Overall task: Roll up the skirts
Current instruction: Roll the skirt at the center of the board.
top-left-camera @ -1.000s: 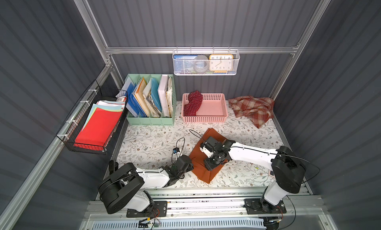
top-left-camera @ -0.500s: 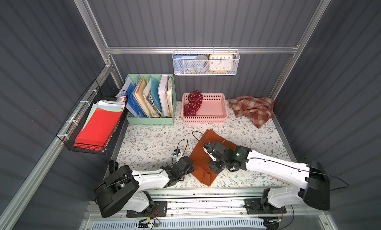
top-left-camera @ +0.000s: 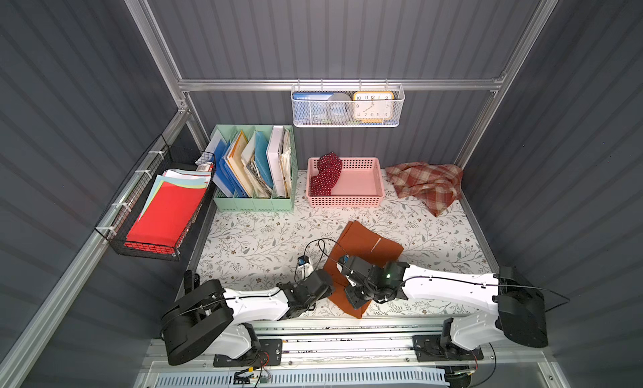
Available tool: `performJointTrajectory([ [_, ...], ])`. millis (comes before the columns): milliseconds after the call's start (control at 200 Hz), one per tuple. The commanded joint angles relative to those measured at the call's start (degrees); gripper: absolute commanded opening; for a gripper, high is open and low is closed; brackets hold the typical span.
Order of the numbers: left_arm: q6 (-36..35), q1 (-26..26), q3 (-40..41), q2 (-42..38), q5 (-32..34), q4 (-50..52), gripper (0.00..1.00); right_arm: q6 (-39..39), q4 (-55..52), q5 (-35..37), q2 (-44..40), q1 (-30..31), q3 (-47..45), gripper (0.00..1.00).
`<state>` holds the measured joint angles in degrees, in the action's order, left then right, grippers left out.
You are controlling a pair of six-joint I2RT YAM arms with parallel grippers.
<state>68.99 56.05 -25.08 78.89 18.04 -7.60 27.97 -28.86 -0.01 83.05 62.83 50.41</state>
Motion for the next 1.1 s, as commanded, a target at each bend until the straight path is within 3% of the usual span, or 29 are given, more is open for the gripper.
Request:
performJointTrajectory([
  [0, 1.08, 0.46, -0.75, -0.67, 0.44, 3.9, 0.0, 3.33, 0.97, 2.24, 1.1, -0.26, -2.29, 0.15],
  [155, 1.16, 0.55, -0.85, -1.41, 0.15, 4.46, 0.0, 4.99, -2.97, 6.49, 5.05, -1.64, -2.78, 0.14],
  [420, 0.05, 0.55, -1.31, -2.44, -1.51, 3.44, 0.0, 7.73, -3.97, 2.63, 13.09, -2.91, -2.86, 0.13],
  [560, -1.53, 0.55, -3.51, -2.51, -1.18, 5.49, 0.0, 7.67, -5.38, 4.45, 8.82, -2.95, -2.72, 0.14],
  [640, -1.25, 0.59, -4.09, -2.51, -0.81, 6.69, 0.0, 6.88, -6.65, 8.03, 2.68, -1.57, -2.64, 0.25],
  [856, -1.41, 0.59, -5.06, -0.68, -1.67, 6.42, 0.0, 6.11, -11.13, 19.13, -13.07, 6.74, -2.21, 0.49],
  [966, -1.31, 0.55, -5.03, -0.19, -2.99, 5.41, 0.0, 5.31, -15.91, 26.42, -12.29, 16.76, 1.47, 0.57],
  [1096, -2.26, 0.55, -6.16, 0.62, -3.66, 5.75, 0.0, 4.82, -22.6, 34.27, -4.71, 27.65, 6.92, 0.66],
])
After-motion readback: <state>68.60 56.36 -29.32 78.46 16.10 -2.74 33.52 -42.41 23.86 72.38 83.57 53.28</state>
